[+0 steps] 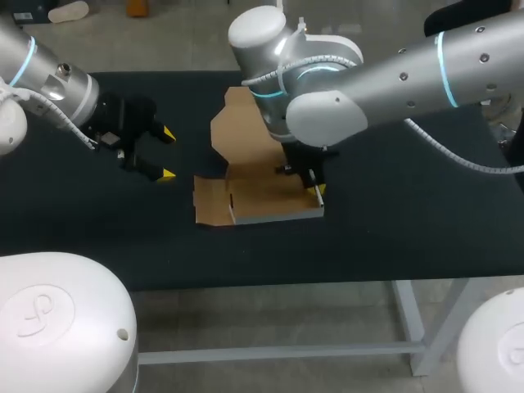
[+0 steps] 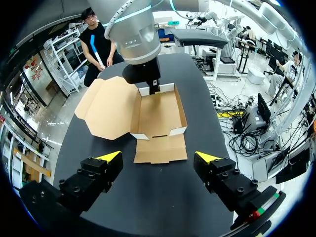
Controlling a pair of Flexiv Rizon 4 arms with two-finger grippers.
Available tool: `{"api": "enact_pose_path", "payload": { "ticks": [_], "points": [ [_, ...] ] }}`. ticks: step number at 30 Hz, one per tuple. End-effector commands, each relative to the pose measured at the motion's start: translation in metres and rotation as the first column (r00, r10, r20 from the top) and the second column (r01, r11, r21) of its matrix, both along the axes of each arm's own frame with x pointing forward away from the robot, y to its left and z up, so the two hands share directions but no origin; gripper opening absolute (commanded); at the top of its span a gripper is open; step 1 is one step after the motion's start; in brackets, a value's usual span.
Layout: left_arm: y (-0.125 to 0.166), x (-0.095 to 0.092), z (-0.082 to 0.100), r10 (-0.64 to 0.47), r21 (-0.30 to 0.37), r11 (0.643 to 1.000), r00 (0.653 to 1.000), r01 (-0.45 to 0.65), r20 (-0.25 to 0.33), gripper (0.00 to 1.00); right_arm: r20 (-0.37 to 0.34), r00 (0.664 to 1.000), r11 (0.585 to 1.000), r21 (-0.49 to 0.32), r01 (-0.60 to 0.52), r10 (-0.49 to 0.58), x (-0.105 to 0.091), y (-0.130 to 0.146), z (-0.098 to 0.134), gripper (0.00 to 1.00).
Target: Assemble the packaging by folding the flat box into shape, placing the metal phone stand inside, and closing the box properly
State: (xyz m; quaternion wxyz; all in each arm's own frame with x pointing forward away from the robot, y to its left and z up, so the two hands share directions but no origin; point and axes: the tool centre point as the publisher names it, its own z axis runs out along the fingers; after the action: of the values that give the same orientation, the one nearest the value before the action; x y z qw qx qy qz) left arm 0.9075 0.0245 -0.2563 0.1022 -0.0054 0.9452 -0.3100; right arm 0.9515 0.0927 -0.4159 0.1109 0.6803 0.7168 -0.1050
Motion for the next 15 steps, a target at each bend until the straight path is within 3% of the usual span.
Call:
{"api": "enact_pose_path", "payload": {
  "ticks": [1,3,8,15],
  "points": [
    [0.0001,-0.0001,0.0011,0.0,0.004,1.0,1.0,0.0,-0.003,1.0,0.09,0.996,0.99,0.135,-0.028,0.016,-0.0112,-0.009,0.0,0.0],
    [0.0001,-0.0001,0.0011,0.0,0.004,1.0,1.0,0.0,-0.003,1.0,0.117,0.993,0.981,0.192,-0.043,0.02,-0.0112,-0.0088,0.0035,0.0],
    [0.0001,-0.0001,0.0011,0.0,0.004,1.0,1.0,0.0,-0.003,1.0,0.139,0.99,0.969,0.242,-0.057,0.024,-0.0084,-0.0092,0.0059,0.0],
    [0.0001,-0.0001,0.0011,0.0,0.004,1.0,1.0,0.0,-0.003,1.0,0.13,0.99,0.934,0.344,-0.093,0.051,-0.0044,-0.0057,0.0059,0.0]
  ]
}}
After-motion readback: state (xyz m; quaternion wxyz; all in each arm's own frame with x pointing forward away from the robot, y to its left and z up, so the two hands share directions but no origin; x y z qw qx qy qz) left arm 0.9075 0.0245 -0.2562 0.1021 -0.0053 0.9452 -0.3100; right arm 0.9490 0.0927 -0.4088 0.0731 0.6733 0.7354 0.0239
